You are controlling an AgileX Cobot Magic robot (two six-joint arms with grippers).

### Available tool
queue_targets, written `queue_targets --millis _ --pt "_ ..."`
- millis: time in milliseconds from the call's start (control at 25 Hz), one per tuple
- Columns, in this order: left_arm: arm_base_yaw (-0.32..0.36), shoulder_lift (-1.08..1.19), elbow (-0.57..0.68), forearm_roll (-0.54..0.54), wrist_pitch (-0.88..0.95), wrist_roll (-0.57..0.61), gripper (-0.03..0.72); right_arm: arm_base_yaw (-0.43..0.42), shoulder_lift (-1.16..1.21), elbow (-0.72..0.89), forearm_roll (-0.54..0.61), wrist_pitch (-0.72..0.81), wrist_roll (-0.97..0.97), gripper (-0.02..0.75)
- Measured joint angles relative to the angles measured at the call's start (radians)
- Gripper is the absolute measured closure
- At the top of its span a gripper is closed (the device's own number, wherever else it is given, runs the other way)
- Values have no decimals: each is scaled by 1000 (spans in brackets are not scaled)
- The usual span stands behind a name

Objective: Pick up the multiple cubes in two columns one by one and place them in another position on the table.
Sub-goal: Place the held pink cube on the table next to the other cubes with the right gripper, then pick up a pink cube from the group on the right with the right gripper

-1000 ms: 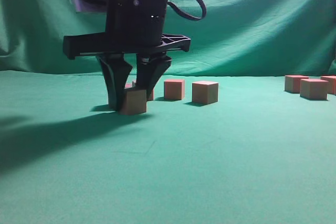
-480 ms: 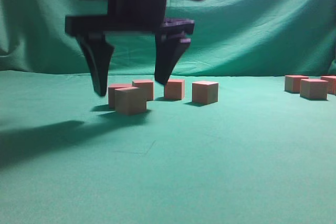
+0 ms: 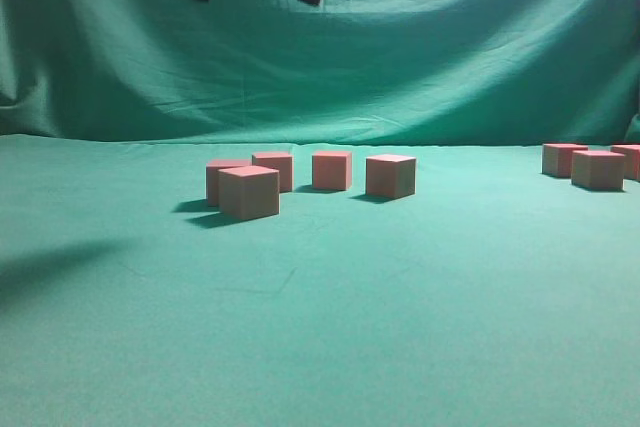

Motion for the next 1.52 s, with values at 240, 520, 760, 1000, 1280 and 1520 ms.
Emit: queue_targets --millis 240,520,760,1000,1280,1520 --pt "0 0 0 0 0 0 688 2 -121 -2 -53 13 -44 182" --pt "0 0 0 0 0 0 688 -18 -351 11 -199 21 -15 182" --pt "0 0 0 0 0 0 688 -244 -551 157 -229 26 60 182" --pt "0 0 0 0 0 0 688 -558 -611 397 -228 28 114 182" --pt "0 0 0 0 0 0 688 -785 -536 615 -40 -143 57 182" --pt "0 0 0 0 0 0 688 -813 -373 627 -10 -228 -18 182"
